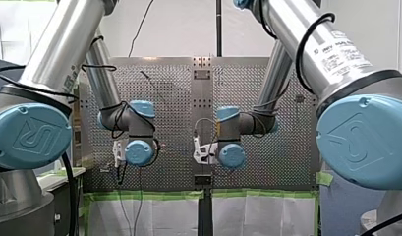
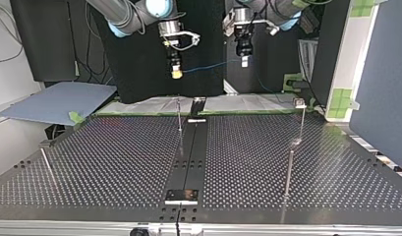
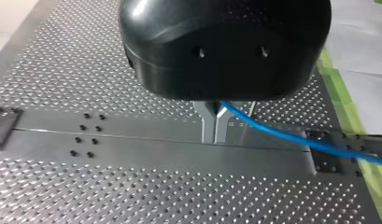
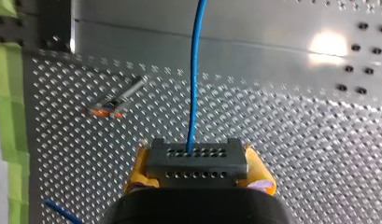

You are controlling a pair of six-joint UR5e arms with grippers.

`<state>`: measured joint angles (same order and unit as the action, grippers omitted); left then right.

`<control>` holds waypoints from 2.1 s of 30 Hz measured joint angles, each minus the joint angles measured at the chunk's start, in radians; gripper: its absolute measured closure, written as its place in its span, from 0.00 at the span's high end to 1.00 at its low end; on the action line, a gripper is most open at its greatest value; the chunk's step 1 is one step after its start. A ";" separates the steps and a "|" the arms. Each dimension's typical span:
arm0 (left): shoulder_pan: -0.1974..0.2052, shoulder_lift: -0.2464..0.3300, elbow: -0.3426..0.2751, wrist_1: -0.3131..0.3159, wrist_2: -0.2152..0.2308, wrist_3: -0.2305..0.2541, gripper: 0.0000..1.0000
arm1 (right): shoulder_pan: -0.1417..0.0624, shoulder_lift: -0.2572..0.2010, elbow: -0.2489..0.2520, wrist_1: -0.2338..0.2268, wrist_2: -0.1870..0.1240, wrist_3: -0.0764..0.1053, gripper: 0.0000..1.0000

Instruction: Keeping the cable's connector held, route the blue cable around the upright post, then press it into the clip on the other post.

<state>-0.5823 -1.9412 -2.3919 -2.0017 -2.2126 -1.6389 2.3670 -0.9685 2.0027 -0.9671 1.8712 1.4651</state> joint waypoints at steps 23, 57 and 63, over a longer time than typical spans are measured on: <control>0.048 0.232 0.067 -0.232 0.053 -0.048 0.00 | -0.002 -0.233 -0.157 0.233 -0.147 0.059 0.00; 0.302 0.574 0.374 -0.575 0.133 -0.123 0.00 | -0.009 -0.298 -0.472 0.495 -0.326 0.171 0.00; 0.332 0.620 0.428 -0.640 0.169 -0.127 0.00 | -0.010 -0.298 -0.529 0.525 -0.334 0.187 0.00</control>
<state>-0.2507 -1.3208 -1.9637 -2.6418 -2.0439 -1.7662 2.3572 -1.2661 1.4733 -0.4421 1.5374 1.6525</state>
